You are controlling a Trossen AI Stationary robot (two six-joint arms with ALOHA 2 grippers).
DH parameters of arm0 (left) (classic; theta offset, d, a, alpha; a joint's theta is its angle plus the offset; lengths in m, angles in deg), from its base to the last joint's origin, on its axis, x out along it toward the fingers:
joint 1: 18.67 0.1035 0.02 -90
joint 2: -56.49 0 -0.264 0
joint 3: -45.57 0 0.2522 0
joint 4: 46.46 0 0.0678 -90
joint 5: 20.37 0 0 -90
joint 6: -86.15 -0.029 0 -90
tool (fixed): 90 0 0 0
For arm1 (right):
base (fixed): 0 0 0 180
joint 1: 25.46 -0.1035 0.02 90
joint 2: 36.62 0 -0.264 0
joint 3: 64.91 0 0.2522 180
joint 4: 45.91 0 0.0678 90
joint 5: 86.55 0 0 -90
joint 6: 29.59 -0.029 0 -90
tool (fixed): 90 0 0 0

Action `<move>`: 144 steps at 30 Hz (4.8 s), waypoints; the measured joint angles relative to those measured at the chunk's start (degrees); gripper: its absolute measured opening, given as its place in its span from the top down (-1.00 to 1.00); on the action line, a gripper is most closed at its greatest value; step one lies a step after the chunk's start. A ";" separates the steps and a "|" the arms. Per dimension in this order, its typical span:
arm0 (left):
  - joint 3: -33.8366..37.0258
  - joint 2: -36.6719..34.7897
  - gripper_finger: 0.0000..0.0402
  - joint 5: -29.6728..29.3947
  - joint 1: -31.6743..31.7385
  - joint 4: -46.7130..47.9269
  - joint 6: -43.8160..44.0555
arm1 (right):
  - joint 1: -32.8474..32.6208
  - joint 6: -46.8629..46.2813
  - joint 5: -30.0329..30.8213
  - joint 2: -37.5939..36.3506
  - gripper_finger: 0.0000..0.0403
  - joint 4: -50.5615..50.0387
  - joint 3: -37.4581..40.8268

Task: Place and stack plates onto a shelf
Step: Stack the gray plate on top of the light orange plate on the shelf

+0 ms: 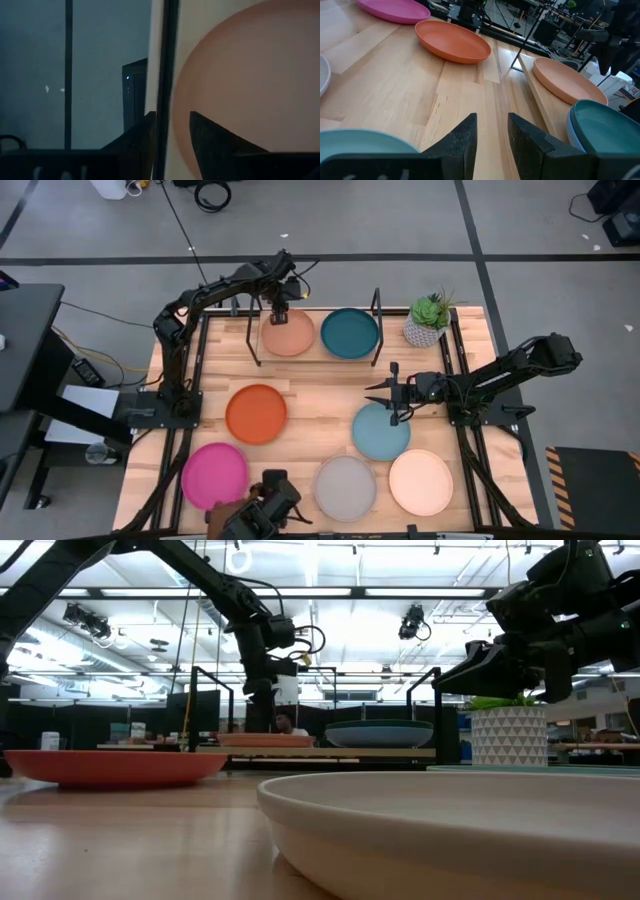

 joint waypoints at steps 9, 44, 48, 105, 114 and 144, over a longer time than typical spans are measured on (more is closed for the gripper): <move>0.00 -0.24 0.37 -1.33 -12.21 5.15 2.91 | 0.00 0.20 0.00 0.00 0.43 0.02 0.00; 0.00 2.24 0.37 -2.12 -50.77 -1.46 65.17 | -1.78 1.55 21.43 -0.07 0.43 -3.67 0.04; -0.04 3.46 0.37 -2.08 -53.19 -3.04 70.65 | -2.55 2.20 26.36 -0.07 0.43 -2.89 0.04; -0.52 12.74 0.94 10.51 -58.98 -10.63 78.91 | -5.75 4.96 21.14 -0.04 0.43 1.45 -0.02; -10.53 12.74 0.94 10.53 -57.38 7.46 72.79 | -5.75 4.92 21.11 -0.04 0.43 1.33 -0.02; -19.43 3.80 0.93 -7.79 -36.13 39.54 49.86 | -5.75 2.08 18.40 -0.02 0.43 -0.39 -0.04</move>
